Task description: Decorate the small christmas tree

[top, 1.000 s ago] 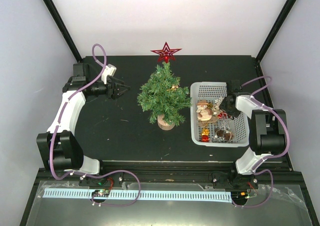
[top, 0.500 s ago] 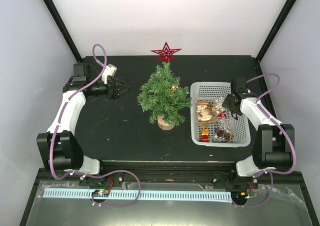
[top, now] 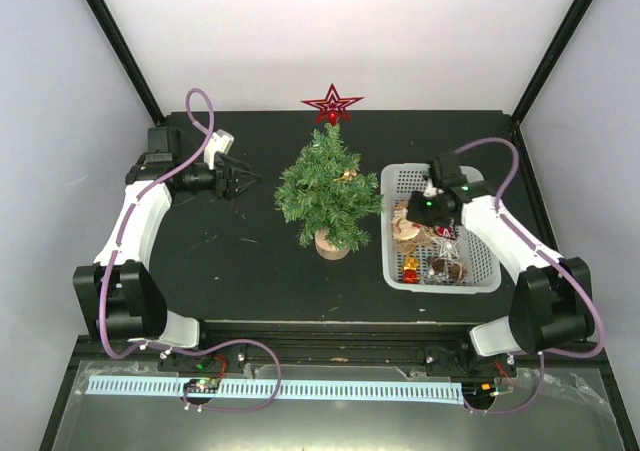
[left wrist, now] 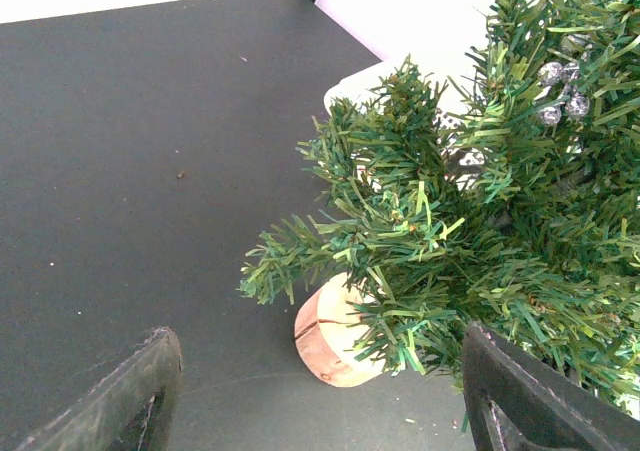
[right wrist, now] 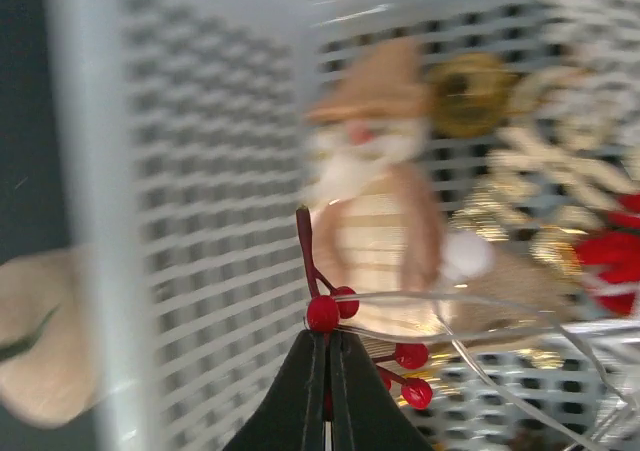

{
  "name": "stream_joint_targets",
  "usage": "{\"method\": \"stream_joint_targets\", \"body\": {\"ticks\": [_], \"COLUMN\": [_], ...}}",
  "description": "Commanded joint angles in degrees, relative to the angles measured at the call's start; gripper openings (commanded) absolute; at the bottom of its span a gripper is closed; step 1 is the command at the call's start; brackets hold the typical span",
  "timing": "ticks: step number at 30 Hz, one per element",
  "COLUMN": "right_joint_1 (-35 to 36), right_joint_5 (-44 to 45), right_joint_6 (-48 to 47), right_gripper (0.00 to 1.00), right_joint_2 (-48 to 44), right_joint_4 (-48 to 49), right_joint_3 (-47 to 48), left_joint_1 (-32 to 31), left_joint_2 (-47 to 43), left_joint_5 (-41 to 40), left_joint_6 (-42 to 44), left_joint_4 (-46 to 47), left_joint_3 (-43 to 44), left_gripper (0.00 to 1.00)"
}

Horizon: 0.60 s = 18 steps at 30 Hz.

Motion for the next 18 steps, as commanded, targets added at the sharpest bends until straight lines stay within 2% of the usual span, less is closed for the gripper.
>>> {"method": "stream_joint_targets", "body": {"ticks": [1, 8, 12, 18], "right_joint_1": [9.5, 10.2, 10.8, 13.1], "right_joint_5": [4.0, 4.9, 16.2, 25.1], "right_joint_6": [-3.5, -5.4, -6.0, -6.8], "right_gripper": [0.01, 0.01, 0.01, 0.01], "right_joint_2": [-0.8, -4.5, -3.9, -1.4], "right_joint_4": [-8.7, -13.9, -18.5, -23.2], "right_joint_3": [6.6, 8.0, 9.8, 11.0], "left_joint_1": [-0.2, -0.3, -0.3, -0.4], "left_joint_2": [-1.0, -0.5, -0.7, -0.7], "left_joint_5": [1.8, 1.9, 1.9, 1.8], "left_joint_6": [1.9, 2.3, 2.3, 2.3], "left_joint_4": [-1.7, -2.1, -2.3, -2.2], "left_joint_3": [2.1, 2.4, 2.6, 2.5], "left_gripper": [0.77, 0.77, 0.77, 0.77]}}
